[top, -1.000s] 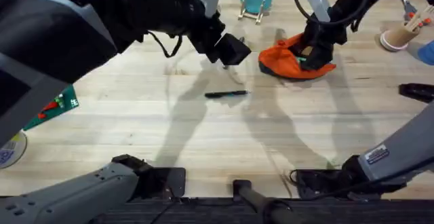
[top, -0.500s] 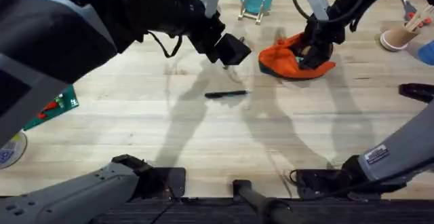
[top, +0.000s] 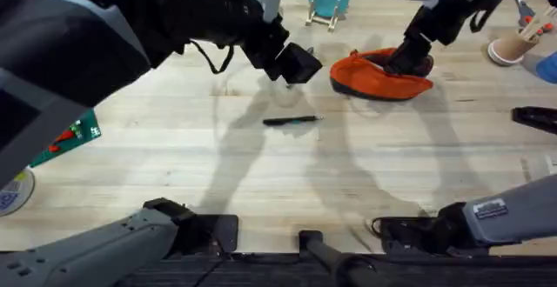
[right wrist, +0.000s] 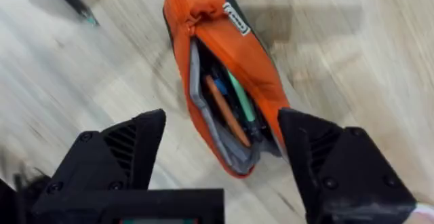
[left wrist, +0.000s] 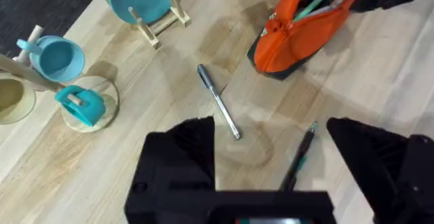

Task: Unzip the bag, pick up the pens from the table one at a time and place them inside, then zip the bag closed.

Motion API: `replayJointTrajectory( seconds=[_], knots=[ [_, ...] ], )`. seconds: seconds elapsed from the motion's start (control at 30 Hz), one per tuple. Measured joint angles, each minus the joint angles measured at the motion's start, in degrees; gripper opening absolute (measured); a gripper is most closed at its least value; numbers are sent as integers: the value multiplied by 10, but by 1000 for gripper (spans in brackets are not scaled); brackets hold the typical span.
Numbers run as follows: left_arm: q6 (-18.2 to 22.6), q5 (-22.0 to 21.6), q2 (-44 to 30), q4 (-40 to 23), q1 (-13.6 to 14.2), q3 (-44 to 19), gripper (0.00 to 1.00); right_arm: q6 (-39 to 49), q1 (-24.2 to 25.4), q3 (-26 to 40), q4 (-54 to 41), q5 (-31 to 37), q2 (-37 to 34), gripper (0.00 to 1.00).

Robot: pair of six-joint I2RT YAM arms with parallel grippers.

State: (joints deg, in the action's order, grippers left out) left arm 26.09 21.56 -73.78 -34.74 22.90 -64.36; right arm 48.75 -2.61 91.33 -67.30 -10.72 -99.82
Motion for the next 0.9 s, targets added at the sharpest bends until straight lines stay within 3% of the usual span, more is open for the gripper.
replayJointTrajectory(
  seconds=[0.63, 0.9],
  knots=[
    [0, 0, 0, 0, 0, 0, 993, -383, 0, 59, -2, -1, 41, 996],
    [3, 0, 0, -15, 0, 0, 995, -439, 0, 59, -2, -3, 41, 998]
  ],
)
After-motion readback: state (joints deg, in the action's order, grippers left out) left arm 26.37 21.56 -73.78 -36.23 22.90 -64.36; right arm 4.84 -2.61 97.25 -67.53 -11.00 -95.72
